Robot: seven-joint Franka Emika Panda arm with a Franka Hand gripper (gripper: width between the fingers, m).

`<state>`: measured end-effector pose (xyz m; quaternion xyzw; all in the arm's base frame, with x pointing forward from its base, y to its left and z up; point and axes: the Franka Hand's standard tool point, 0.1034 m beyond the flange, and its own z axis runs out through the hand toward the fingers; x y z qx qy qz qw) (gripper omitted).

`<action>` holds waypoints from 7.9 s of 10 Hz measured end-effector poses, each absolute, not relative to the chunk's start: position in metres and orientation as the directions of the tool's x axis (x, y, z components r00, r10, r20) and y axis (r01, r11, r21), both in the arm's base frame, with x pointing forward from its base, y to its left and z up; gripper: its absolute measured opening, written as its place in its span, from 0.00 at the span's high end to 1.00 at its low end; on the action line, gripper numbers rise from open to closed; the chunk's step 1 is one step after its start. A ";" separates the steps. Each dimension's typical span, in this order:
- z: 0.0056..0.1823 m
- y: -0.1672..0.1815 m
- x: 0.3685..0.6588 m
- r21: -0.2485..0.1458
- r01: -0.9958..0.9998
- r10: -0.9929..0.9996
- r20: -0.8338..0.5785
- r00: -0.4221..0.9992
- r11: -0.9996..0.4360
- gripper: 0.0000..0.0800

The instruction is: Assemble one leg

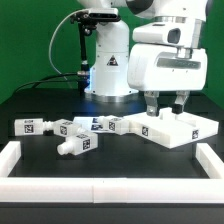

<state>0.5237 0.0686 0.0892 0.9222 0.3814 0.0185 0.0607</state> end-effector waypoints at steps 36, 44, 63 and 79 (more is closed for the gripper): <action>0.104 0.021 0.456 -0.026 0.157 0.158 -0.061 0.985 -0.987 0.93; 0.091 -0.059 0.463 -0.042 0.066 0.069 -0.082 0.994 -0.997 0.93; 0.046 -0.048 0.611 -0.012 0.006 0.007 -0.065 0.998 -1.000 0.93; 0.010 -0.022 0.601 0.014 -0.052 -0.053 -0.078 0.996 -0.999 0.93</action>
Offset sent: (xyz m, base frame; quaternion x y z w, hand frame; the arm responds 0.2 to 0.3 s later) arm 0.0000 0.0000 0.0000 0.0000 0.0000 0.0000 1.0000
